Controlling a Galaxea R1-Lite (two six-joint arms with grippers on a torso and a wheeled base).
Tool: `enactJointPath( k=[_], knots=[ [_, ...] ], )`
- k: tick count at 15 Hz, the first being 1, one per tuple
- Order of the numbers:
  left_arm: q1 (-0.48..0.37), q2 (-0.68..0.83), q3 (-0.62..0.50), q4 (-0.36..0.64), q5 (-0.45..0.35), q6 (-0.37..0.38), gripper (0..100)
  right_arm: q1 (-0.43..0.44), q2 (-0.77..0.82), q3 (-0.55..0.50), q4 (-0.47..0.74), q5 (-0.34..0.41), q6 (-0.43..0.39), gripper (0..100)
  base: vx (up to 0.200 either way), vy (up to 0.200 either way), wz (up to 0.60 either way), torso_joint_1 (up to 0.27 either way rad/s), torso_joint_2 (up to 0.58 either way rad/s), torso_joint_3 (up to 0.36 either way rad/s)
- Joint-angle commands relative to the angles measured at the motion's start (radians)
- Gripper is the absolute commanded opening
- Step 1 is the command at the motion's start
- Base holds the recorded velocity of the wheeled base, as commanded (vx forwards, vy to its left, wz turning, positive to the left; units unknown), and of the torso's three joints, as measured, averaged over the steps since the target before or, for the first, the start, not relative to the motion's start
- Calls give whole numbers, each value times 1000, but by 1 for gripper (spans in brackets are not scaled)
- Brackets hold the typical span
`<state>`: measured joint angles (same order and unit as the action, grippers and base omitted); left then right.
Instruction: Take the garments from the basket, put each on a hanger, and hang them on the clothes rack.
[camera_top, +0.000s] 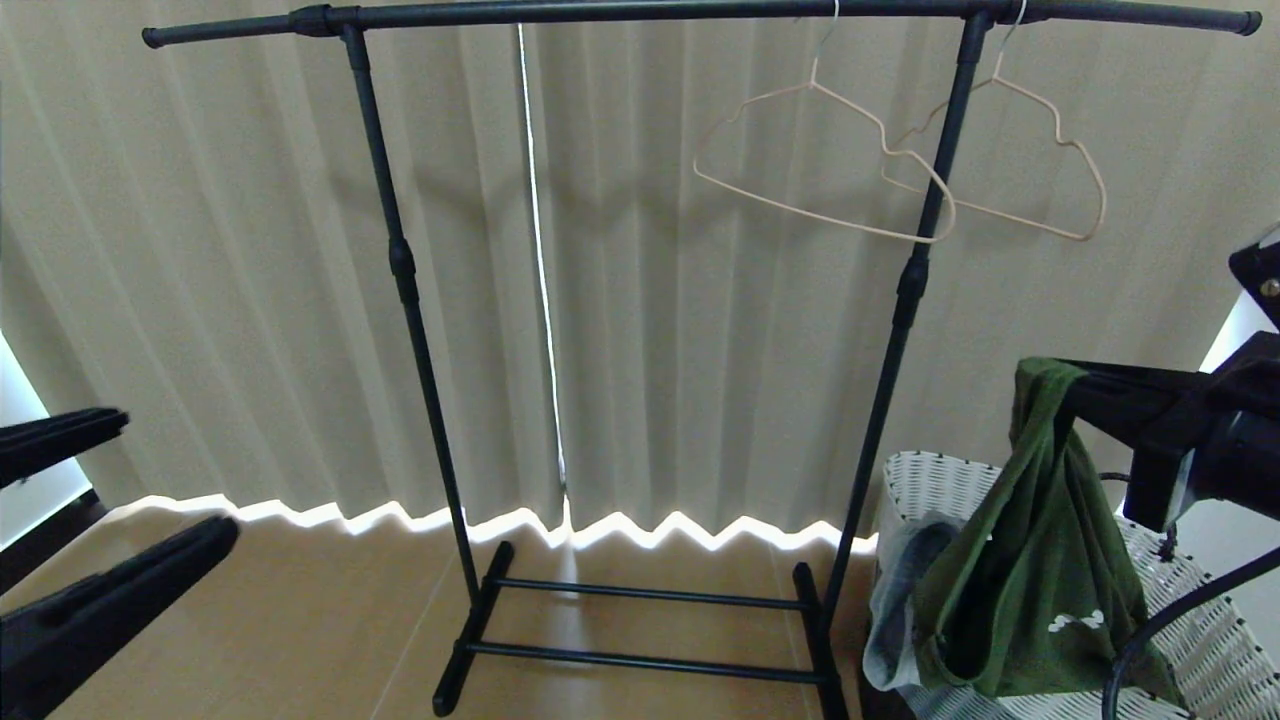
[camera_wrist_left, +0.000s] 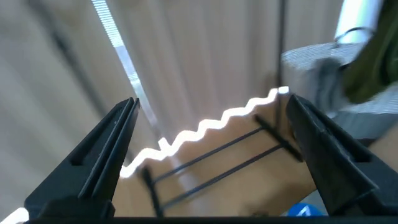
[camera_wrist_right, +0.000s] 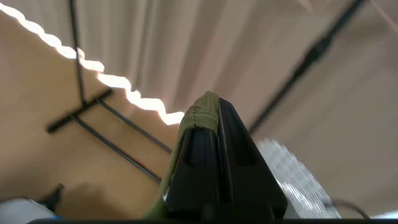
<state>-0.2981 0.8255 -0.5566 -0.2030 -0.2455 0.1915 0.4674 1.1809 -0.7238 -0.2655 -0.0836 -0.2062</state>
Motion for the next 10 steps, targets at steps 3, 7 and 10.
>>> enactJointPath(
  k=[3, 7, 10],
  knots=[
    [-426, 497, -161, -197, 216, -95, 100, 5, 54, -77, -1, 50, 24, 0, 0, 0, 0, 0, 0, 0],
    [-635, 708, -241, -210, 275, -188, 100, 10, 11, -63, 2, 64, 100, 0, 0, 0, 0, 0, 0, 0],
    [-722, 886, -367, -210, 356, -233, 100, 10, -26, -63, 2, 64, 116, 0, 0, 0, 0, 0, 0, 0]
  ],
)
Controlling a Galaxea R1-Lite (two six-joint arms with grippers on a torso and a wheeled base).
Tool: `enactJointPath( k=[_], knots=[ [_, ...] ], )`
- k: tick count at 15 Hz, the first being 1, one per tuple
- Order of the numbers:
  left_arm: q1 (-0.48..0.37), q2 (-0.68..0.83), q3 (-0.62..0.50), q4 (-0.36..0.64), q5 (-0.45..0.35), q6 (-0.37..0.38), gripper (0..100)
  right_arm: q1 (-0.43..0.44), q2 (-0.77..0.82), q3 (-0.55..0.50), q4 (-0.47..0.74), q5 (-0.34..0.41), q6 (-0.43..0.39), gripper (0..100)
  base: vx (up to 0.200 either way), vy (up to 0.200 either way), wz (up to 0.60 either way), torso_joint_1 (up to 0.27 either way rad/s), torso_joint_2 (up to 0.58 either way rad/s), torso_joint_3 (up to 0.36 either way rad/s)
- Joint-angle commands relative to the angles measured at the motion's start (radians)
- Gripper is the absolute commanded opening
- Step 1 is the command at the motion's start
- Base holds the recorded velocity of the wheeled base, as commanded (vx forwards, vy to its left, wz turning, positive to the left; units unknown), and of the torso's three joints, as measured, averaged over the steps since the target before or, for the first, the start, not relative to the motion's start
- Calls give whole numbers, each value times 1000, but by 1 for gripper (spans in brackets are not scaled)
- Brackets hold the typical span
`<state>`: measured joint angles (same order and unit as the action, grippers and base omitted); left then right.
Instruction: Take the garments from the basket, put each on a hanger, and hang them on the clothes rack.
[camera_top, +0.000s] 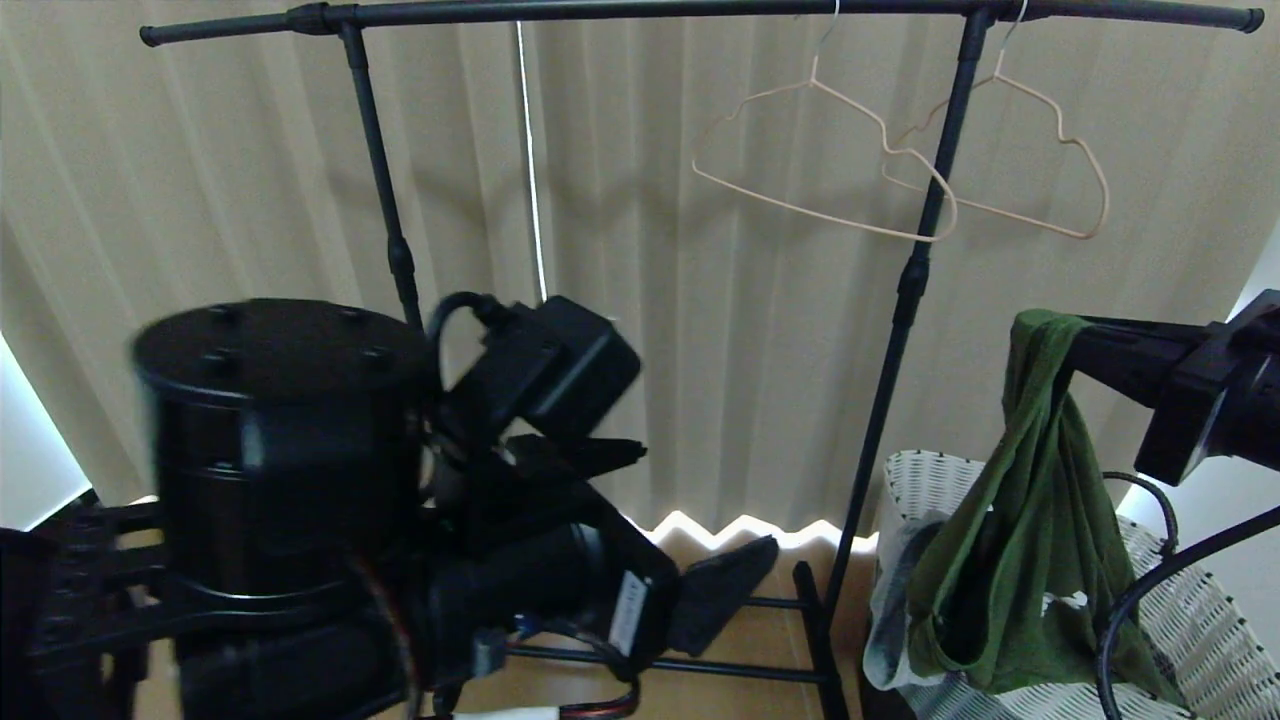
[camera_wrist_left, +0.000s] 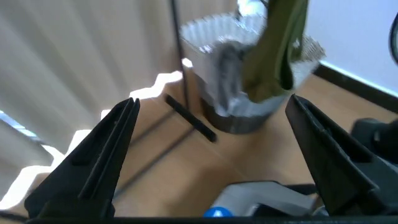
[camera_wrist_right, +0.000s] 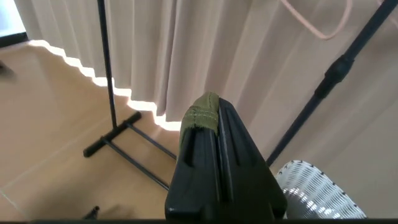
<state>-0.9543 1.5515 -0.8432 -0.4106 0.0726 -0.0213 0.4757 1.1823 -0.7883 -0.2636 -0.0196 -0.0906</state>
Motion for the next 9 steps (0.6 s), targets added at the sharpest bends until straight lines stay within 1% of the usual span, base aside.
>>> enactJointPath(
  k=[1, 2, 3, 4, 5, 6, 7, 9],
  knots=[
    [-77, 190, -97, -2, 39, -20, 100, 1, -35, 1, 0, 0, 6, 0, 0, 0, 0, 0, 0, 0],
    [-109, 271, -137, -2, 39, -46, 100, 0, -56, 1, 0, 0, 19, 0, 0, 0, 0, 0, 0, 0],
    [-120, 295, -152, -2, 39, -60, 100, 1, -61, 1, 0, 0, 19, 0, 0, 0, 0, 0, 0, 0],
    [-146, 369, -228, -2, 41, -111, 100, 1, -69, 6, 0, 13, 20, 0, 0, 0, 0, 0, 0, 0],
    [-149, 391, -255, 0, 41, -124, 100, 1, -70, 9, 0, 26, 20, 0, 0, 0, 0, 0, 0, 0],
    [-155, 437, -323, 1, 42, -155, 100, 1, -70, 18, 0, 53, 22, 0, 0, 0, 0, 0, 0, 0],
    [-158, 461, -353, 0, 42, -174, 100, 1, -69, 23, -2, 69, 25, 0, 0, 0, 0, 0, 0, 0],
    [-162, 492, -384, 0, 44, -201, 100, 6, -64, 24, -3, 96, 57, 0, 0, 0, 0, 0, 0, 0]
  ],
)
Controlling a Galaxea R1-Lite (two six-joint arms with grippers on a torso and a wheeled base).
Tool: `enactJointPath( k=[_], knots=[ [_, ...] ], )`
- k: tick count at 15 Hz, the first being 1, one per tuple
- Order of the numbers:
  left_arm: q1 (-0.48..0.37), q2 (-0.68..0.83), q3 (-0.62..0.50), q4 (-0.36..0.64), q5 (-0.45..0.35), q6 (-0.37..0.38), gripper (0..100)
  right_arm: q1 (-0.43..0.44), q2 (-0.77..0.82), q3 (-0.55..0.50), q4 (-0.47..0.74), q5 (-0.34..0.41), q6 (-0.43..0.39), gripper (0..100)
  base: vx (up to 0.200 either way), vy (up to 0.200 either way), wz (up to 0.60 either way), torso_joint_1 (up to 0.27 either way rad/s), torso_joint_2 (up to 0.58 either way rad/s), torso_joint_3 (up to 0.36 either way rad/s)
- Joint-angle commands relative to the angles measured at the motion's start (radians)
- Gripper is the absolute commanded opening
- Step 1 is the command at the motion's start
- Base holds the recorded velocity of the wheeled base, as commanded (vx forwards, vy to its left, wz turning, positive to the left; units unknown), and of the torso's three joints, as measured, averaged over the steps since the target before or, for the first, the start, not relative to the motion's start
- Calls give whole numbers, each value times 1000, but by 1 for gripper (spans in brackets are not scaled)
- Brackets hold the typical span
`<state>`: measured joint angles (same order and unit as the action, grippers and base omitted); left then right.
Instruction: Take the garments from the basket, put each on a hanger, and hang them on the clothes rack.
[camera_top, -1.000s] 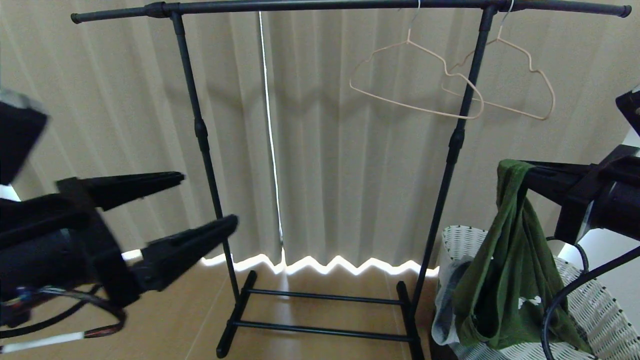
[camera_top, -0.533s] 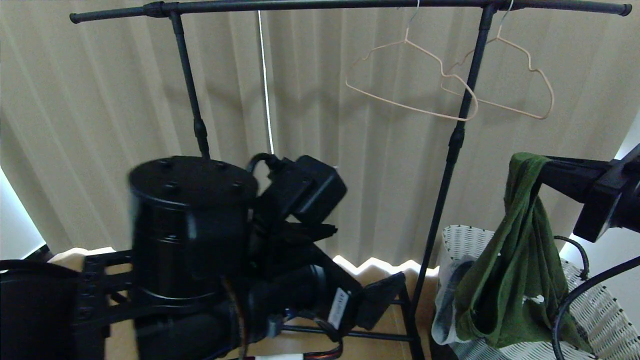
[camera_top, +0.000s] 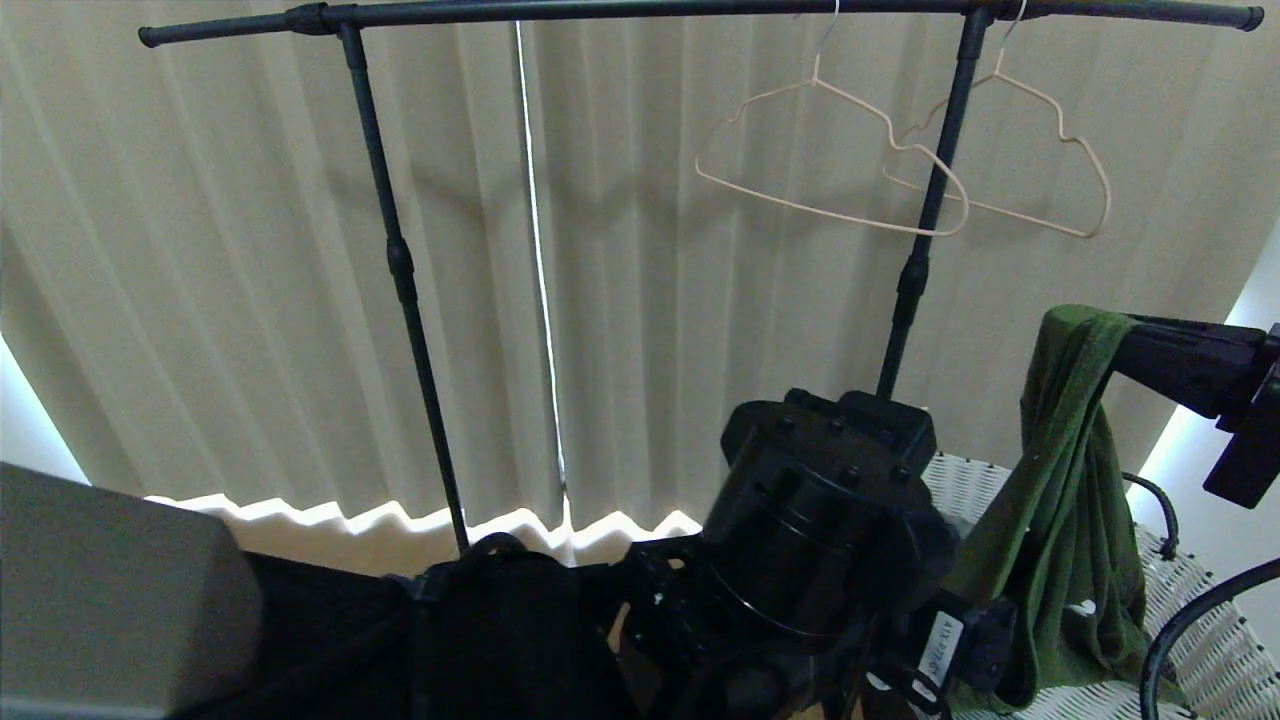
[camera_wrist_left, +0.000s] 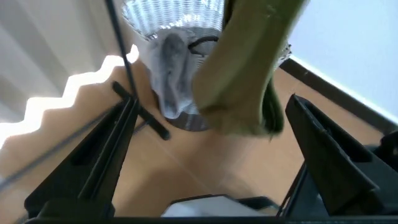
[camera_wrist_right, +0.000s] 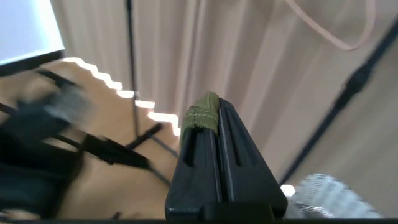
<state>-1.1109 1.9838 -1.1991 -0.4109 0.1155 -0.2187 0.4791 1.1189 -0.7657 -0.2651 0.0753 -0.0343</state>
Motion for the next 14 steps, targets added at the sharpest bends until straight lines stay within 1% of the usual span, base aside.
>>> enactJointPath(
  k=[1, 2, 4, 6, 8, 11, 14],
  knots=[
    [-6, 73, -37, -2, 3, -10, 100, 12, -1, -3, -2, 15, 25, 0, 0, 0, 0, 0, 0, 0],
    [-4, 89, -50, -2, 16, -16, 100, 13, -1, -1, -2, 17, 33, 0, 0, 0, 0, 0, 0, 0],
    [-1, 124, -96, 0, 76, -48, 100, 16, -1, 0, -2, 18, 33, 0, 0, 0, 0, 0, 0, 0],
    [-1, 142, -108, 1, 93, -51, 100, 16, -1, -3, -2, 18, 33, 0, 0, 0, 0, 0, 0, 0],
    [3, 144, -96, 14, 95, -48, 100, 16, -2, -4, -3, 17, 33, 0, 0, 0, 0, 0, 0, 0],
    [19, 141, -40, 27, 102, -5, 100, 16, -11, 6, 0, 14, 31, 0, 0, 0, 0, 0, 0, 0],
    [26, 139, -22, 29, 102, 16, 100, 16, -18, 8, 0, 14, 31, 0, 0, 0, 0, 0, 0, 0]
  ],
)
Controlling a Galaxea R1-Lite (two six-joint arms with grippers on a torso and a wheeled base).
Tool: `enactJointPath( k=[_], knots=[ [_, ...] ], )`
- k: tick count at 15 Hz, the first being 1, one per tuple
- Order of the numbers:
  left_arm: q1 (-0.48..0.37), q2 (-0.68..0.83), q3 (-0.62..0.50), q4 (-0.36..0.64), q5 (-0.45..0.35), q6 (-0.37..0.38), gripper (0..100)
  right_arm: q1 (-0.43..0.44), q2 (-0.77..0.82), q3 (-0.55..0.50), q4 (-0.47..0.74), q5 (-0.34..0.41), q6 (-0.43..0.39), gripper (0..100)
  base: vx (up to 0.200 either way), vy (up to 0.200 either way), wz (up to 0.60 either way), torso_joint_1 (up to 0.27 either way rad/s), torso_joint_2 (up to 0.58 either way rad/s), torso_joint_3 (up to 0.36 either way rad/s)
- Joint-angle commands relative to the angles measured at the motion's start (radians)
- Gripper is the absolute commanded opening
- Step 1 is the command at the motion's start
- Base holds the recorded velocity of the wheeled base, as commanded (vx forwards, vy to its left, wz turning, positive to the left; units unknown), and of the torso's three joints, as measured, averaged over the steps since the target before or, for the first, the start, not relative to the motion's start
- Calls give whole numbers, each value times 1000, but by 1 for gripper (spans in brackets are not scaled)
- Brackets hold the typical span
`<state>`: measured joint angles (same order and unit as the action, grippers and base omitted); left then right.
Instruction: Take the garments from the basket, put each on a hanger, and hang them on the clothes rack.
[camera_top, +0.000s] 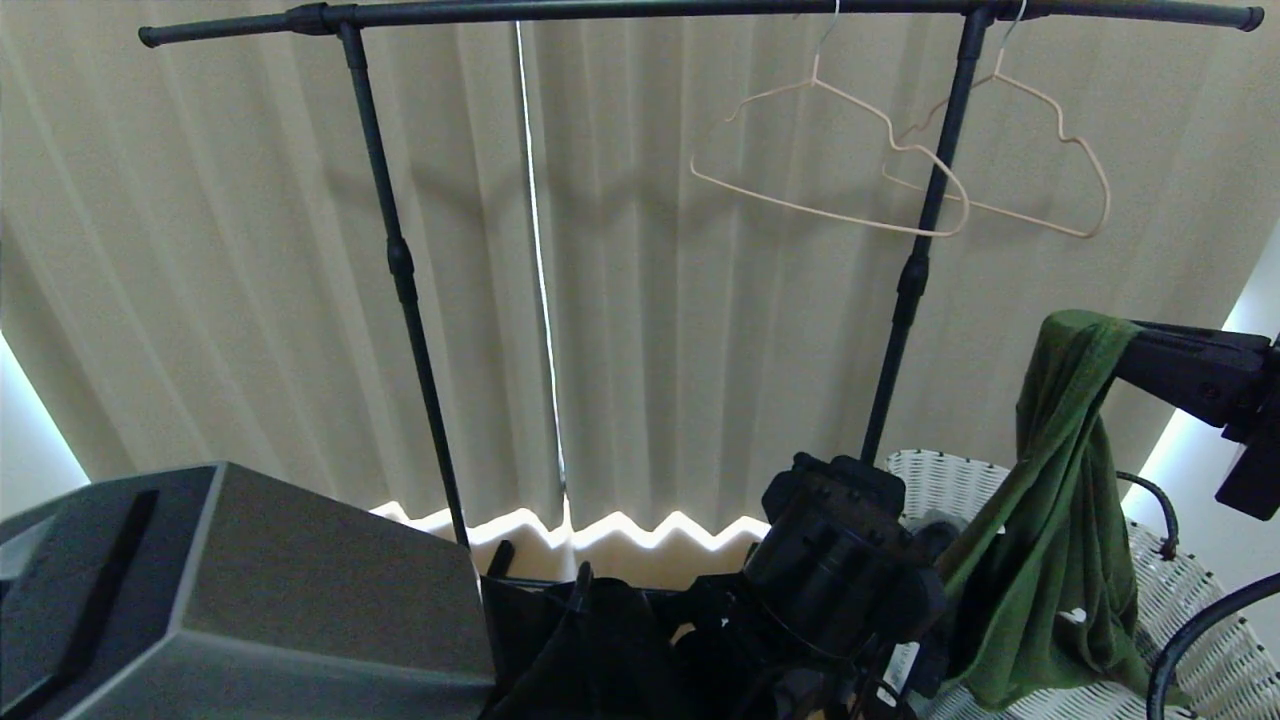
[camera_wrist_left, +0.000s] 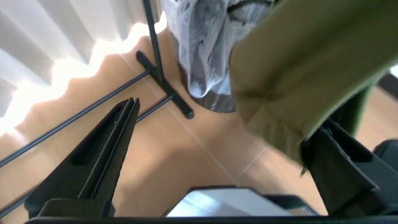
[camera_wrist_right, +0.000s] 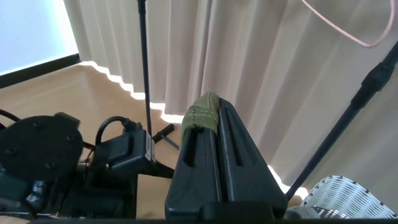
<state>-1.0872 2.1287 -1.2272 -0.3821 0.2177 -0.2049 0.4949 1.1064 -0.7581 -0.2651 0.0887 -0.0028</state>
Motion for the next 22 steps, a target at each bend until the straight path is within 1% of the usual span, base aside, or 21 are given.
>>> enactJointPath(
  k=[1, 3, 4, 6, 7, 8, 9, 11, 12, 13, 15, 16, 18, 20, 22],
  knots=[
    [3, -6, 11, 0, 0, 5, 0, 1, -5, 2, 0, 0, -2, 0, 0, 0, 0, 0, 0, 0],
    [3, -9, 14, -1, 6, 18, 0, 1, -5, 2, 1, -1, -2, 0, 0, 0, 0, 0, 0, 0],
    [4, -18, 22, -8, 45, 27, 0, -1, -3, 2, 1, -1, -2, 0, 0, 0, 0, 0, 0, 0],
    [32, -44, 98, -37, 115, 113, 0, -1, 4, 3, 1, -1, -2, 0, 0, 0, 0, 0, 0, 0],
    [35, -59, 143, -69, 124, 130, 0, -1, 6, 3, 1, -3, -2, 0, 0, 0, 0, 0, 0, 0],
    [36, -127, 206, -110, 124, 142, 0, -2, 18, 2, 0, -4, -2, 0, 0, 0, 0, 0, 0, 0],
    [38, -168, 224, -104, 123, 145, 0, -7, 23, 0, -2, -6, -2, 0, 0, 0, 0, 0, 0, 0],
    [64, -279, 232, -41, 123, 145, 0, -7, 50, -10, -14, -4, 1, 0, 0, 0, 0, 0, 0, 0],
    [86, -331, 221, 0, 123, 145, 0, -7, 64, -15, -22, -4, 1, 0, 0, 0, 0, 0, 0, 0],
    [136, -406, 204, 46, 123, 145, 0, -7, 90, -24, -43, -3, 1, 0, 0, 0, 0, 0, 0, 0],
    [204, -470, 158, 86, 124, 145, 0, -7, 113, -55, -92, -6, 1, 0, 0, 0, 0, 0, 0, 0],
    [224, -489, 135, 108, 124, 145, 0, -15, 116, -70, -105, -6, 1, 0, 0, 0, 0, 0, 0, 0],
    [260, -546, -1, 224, 123, 148, 0, -32, 118, -136, -106, -4, -3, 0, 0, 0, 0, 0, 0, 0],
    [280, -564, -121, 305, 123, 148, 0, -55, 119, -179, -106, -4, -5, 0, 0, 0, 0, 0, 0, 0],
    [306, -572, -172, 356, 123, 148, 0, -64, 135, -190, -105, -4, -3, 0, 0, 0, 0, 0, 0, 0]
  ],
)
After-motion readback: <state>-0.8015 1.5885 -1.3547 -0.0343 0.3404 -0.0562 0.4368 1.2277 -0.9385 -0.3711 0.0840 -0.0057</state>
